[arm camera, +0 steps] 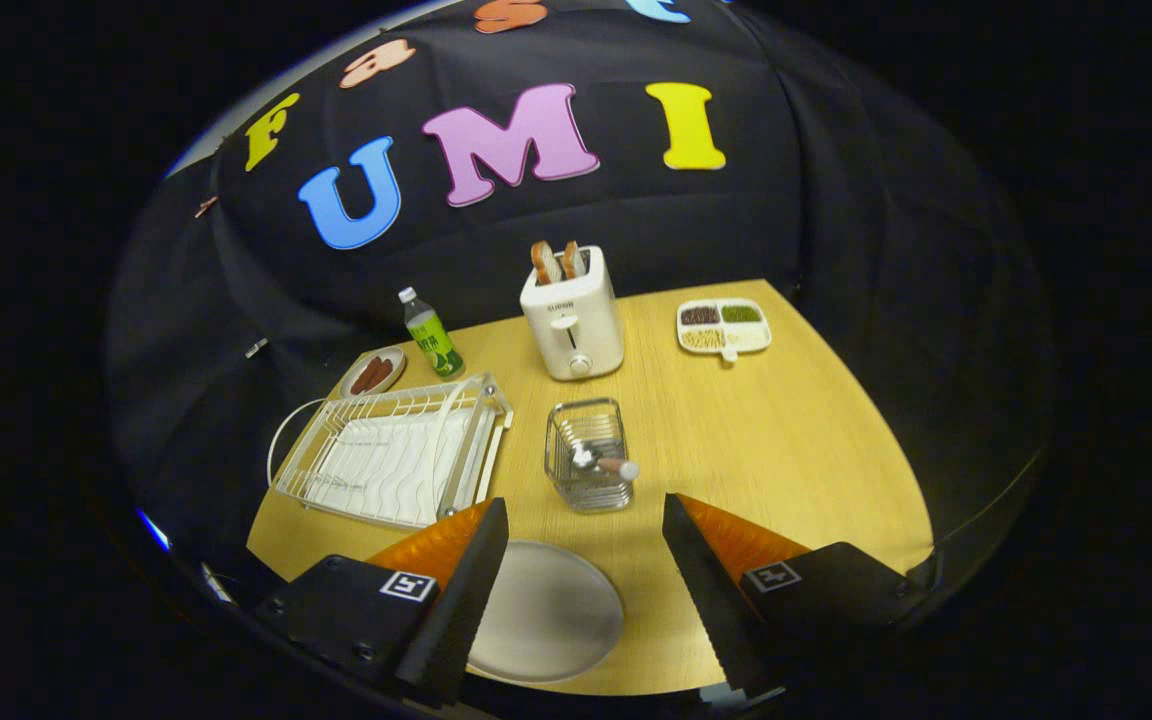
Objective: Take the plate from the dish rack, then take the spoon from the basket and place it into the plate.
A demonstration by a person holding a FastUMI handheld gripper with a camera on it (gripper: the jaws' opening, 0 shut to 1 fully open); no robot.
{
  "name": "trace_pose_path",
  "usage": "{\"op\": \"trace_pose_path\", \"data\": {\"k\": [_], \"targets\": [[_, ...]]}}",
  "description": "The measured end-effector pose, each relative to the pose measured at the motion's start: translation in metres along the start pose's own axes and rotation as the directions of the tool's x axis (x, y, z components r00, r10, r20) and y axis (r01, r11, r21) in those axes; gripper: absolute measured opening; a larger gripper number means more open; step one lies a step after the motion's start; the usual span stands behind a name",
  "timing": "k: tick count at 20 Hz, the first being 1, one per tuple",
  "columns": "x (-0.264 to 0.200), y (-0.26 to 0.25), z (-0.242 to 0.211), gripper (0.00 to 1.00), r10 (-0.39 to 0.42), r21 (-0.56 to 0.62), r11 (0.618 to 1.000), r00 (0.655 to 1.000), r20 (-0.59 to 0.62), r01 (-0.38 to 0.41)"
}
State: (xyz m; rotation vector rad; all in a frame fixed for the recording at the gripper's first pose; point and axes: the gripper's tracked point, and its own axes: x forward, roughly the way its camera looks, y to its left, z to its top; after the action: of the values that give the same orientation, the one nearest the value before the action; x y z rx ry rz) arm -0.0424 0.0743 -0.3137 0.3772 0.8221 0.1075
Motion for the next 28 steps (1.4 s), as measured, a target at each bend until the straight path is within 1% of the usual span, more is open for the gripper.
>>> {"op": "trace_pose_path", "data": {"k": [2, 4, 6, 9, 10, 13, 15, 18, 19, 21, 22, 23, 24, 25, 28], "targets": [[0.003, -0.001, 0.017, 0.96, 0.000, -0.050, 0.999, 1.000, 0.016, 0.001], [0.012, -0.001, 0.023, 0.96, 0.014, -0.089, 0.996, 1.000, 0.001, -0.014], [0.028, -0.006, 0.012, 0.95, 0.015, -0.120, 0.993, 0.998, -0.066, -0.023], [0.054, -0.010, -0.008, 0.88, 0.018, -0.146, 0.988, 0.987, -0.159, -0.042], [0.061, -0.013, -0.016, 0.79, 0.018, -0.148, 0.988, 0.982, -0.189, -0.047], [0.081, -0.020, -0.037, 0.70, 0.017, -0.151, 0.987, 0.965, -0.262, -0.058], [0.089, -0.022, -0.042, 0.61, 0.025, -0.146, 0.987, 0.961, -0.275, -0.067], [0.096, -0.020, -0.051, 0.30, 0.041, -0.124, 0.989, 0.952, -0.302, -0.082], [0.098, -0.019, -0.052, 0.25, 0.052, -0.110, 0.990, 0.950, -0.307, -0.090], [0.096, -0.016, -0.051, 0.17, 0.077, -0.092, 0.989, 0.947, -0.312, -0.111], [0.095, -0.019, -0.050, 0.13, 0.072, -0.099, 0.989, 0.948, -0.310, -0.107], [0.094, -0.024, -0.046, 0.12, 0.057, -0.109, 0.990, 0.954, -0.295, -0.093], [0.091, -0.027, -0.039, 0.10, 0.052, -0.117, 0.989, 0.959, -0.277, -0.087], [0.085, -0.030, -0.032, 0.10, 0.054, -0.118, 0.989, 0.965, -0.258, -0.087], [0.059, -0.033, -0.005, 0.10, 0.103, -0.108, 0.986, 0.973, -0.207, -0.128]]}}
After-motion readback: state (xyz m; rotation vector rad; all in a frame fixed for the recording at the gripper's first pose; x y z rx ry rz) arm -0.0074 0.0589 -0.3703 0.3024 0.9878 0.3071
